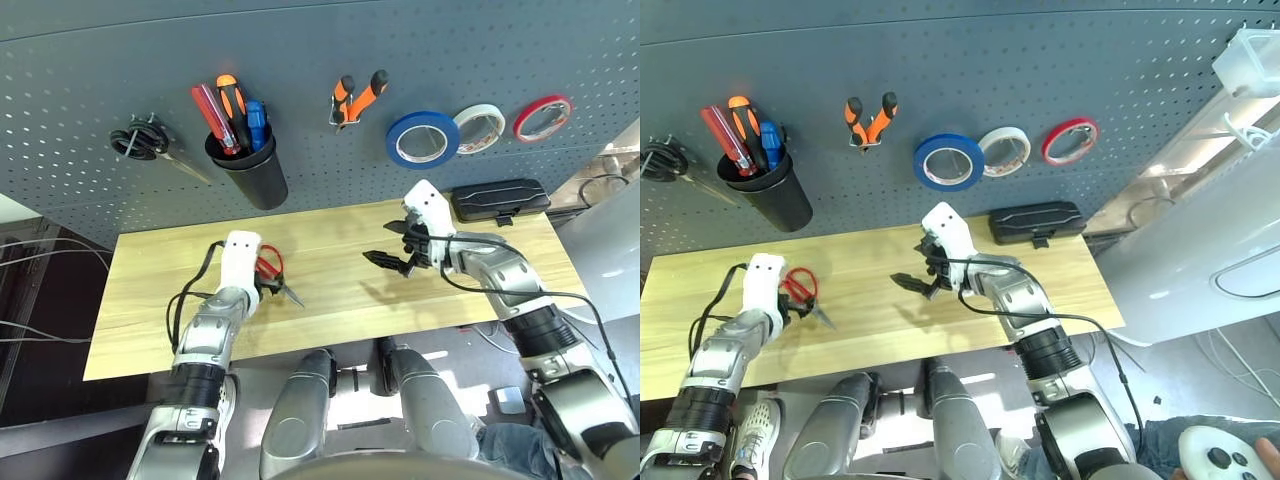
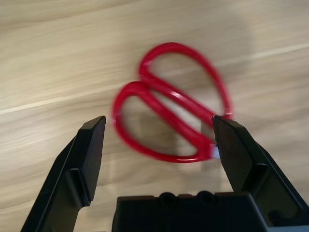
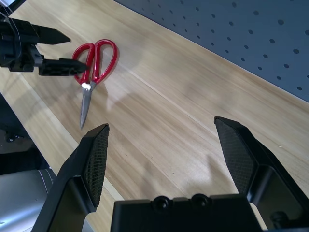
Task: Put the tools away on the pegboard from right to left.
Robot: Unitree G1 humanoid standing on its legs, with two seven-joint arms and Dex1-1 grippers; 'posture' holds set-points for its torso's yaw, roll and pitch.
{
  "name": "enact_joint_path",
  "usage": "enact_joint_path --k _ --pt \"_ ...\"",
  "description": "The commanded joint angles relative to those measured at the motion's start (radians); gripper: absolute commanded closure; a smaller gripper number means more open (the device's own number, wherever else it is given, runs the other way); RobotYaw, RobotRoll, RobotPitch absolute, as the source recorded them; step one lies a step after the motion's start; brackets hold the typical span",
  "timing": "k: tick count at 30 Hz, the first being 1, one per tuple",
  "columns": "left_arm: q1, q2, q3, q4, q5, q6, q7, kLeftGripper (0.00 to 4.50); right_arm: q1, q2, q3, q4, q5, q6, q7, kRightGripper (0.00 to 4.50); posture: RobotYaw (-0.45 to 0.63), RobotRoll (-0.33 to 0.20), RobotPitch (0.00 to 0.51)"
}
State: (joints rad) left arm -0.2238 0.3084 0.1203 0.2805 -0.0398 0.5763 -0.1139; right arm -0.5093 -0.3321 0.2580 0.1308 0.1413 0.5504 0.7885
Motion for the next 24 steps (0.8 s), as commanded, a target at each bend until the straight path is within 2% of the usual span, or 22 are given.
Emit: enact_joint_path --k 1,6,15,19,24 --pt "0.014 0.008 0.032 0.039 0.002 -0.022 0.02 0.01 0.016 0.008 0.019 -0.017 -0.005 0.009 -0.003 0.0 0.0 0.0 0.26" --pt "0.004 0.024 0.046 0.086 0.012 -0.043 0.034 0.01 0.008 0.019 0.023 -0.011 -0.005 0.007 -0.004 0.0 0.0 0.0 0.265" --pt "-0.121 -0.004 0.054 0.339 -0.011 -0.072 0.042 0.01 -0.006 0.035 0.036 -0.006 -0.014 0.004 -0.002 0.0 0.0 0.0 0.271" --pt "-0.183 -0.019 0.042 0.426 -0.005 -0.02 0.047 0.69 -0.011 0.037 0.043 -0.006 -0.014 0.002 -0.001 0.0 0.0 0.0 0.272" --pt "-0.221 -0.036 0.051 0.52 -0.024 0.033 0.028 2.4 -0.019 0.042 0.043 -0.003 -0.011 0.001 -0.006 0.0 0.0 0.0 0.269"
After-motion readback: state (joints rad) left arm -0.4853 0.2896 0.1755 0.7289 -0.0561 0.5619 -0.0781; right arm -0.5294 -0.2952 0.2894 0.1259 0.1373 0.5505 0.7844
